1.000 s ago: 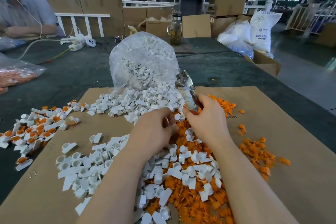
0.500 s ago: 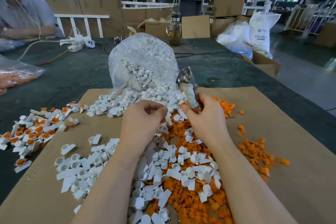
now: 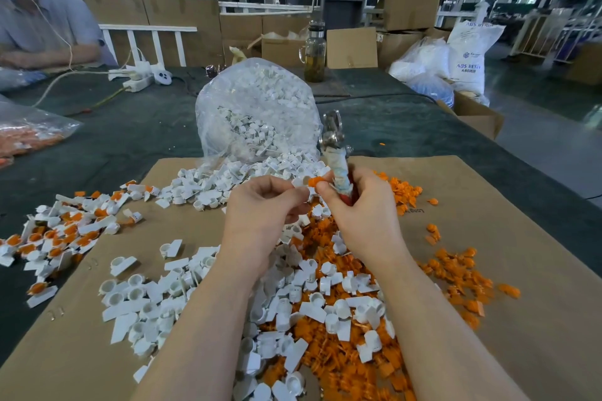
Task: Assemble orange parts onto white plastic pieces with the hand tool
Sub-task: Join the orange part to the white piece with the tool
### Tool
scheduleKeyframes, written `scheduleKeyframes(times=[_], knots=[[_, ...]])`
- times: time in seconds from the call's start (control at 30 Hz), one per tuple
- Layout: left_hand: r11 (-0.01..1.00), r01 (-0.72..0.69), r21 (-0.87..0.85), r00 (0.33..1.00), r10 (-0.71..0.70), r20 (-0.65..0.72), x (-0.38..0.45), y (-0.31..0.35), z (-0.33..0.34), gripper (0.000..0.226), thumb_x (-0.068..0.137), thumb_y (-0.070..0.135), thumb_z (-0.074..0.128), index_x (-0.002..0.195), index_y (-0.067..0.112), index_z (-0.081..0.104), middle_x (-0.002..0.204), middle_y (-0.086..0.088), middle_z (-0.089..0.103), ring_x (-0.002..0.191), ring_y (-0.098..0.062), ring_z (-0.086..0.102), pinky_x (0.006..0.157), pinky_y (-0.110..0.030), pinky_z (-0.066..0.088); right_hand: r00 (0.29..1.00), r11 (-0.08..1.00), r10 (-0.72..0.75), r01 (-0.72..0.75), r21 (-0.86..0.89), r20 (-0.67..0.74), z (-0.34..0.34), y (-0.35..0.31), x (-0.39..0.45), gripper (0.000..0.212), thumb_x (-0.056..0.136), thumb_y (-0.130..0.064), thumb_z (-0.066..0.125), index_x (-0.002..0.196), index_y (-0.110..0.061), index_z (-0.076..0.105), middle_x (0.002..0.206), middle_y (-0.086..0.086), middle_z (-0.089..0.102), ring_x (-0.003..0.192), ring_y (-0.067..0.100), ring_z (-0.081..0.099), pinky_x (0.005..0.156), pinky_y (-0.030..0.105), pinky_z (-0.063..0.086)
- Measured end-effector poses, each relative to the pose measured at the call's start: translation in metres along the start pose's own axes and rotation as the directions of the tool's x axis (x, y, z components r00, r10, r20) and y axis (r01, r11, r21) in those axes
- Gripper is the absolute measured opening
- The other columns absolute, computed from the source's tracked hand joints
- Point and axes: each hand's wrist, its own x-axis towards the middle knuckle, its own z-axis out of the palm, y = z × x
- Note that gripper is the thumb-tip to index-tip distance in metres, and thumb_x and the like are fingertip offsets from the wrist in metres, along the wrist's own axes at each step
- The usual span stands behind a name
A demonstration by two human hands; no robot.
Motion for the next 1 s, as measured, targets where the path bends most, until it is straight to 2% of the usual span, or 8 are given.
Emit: scheduleKeyframes(times=[0.1,0.37,0.57,0.67,0.8,1.0], knots=[[1.0,-0.007,-0.015,0.999,0.008,0.039,-0.0011,0.0009,0.0001,0.029,0.079,0.004,0.078,0.055,0.018,0.067,0.059,-0.002,0.069,0.06,-0.012,0.067,0.056,-0.017,0.052,1.0,1.0,-0.028,0.028,0.005,-0.014,0.0012,-0.0019,-0.0012,0.01,0.089,-0.027,0.069,0.096,-0.024,0.062,0.074,-0.015,0.061,0.069,-0.004,0.058,0.061,0.01,0.043],[0.993,-0.024,-0.116,0.997,0.033,0.074,-0.003,0.0023,0.0021,0.022,0.076,-0.006,0.077,0.073,0.01,0.061,0.058,-0.004,0.068,0.057,-0.013,0.068,0.054,-0.018,0.052,0.995,0.996,-0.078,0.08,0.026,-0.069,0.0023,-0.003,-0.003,0.013,0.088,-0.025,0.071,0.092,-0.029,0.059,0.075,-0.015,0.062,0.071,0.002,0.06,0.061,0.012,0.044],[0.992,-0.079,-0.094,0.994,0.086,0.066,-0.003,0.0011,0.0024,0.021,0.075,-0.005,0.079,0.068,0.008,0.064,0.06,-0.006,0.069,0.061,-0.017,0.072,0.055,-0.018,0.052,0.991,0.995,-0.098,0.097,-0.016,-0.091,0.0025,-0.0034,-0.0039,0.015,0.087,-0.027,0.072,0.091,-0.031,0.057,0.078,-0.013,0.065,0.074,0.004,0.062,0.063,0.019,0.049],[0.992,-0.103,-0.074,0.993,0.106,0.049,-0.0032,0.0002,0.0031,0.018,0.074,-0.004,0.08,0.069,0.006,0.066,0.062,-0.009,0.07,0.062,-0.018,0.073,0.056,-0.018,0.053,0.99,0.993,-0.107,0.103,-0.052,-0.093,0.0023,-0.0022,-0.0033,0.013,0.087,-0.028,0.071,0.091,-0.029,0.059,0.075,-0.014,0.063,0.071,0.002,0.06,0.059,0.013,0.043],[0.993,-0.117,-0.023,0.992,0.117,0.036,-0.003,-0.0004,0.003,0.018,0.073,-0.001,0.082,0.066,0.01,0.068,0.064,-0.009,0.072,0.064,-0.021,0.072,0.059,-0.02,0.056,0.988,0.991,-0.117,0.11,-0.072,-0.098,0.0021,-0.001,-0.0036,0.016,0.086,-0.026,0.073,0.088,-0.027,0.057,0.068,-0.018,0.056,0.067,-0.003,0.056,0.057,0.011,0.04],[0.993,-0.109,-0.035,0.994,0.11,0.027,-0.0032,0.0001,0.0026,0.023,0.073,0.0,0.082,0.061,0.015,0.069,0.062,-0.007,0.071,0.064,-0.02,0.073,0.057,-0.019,0.054,0.99,0.986,-0.12,0.11,-0.129,-0.075,0.0025,-0.0002,-0.0024,0.014,0.085,-0.023,0.073,0.088,-0.026,0.059,0.07,-0.017,0.058,0.066,0.003,0.057,0.055,0.017,0.043]])
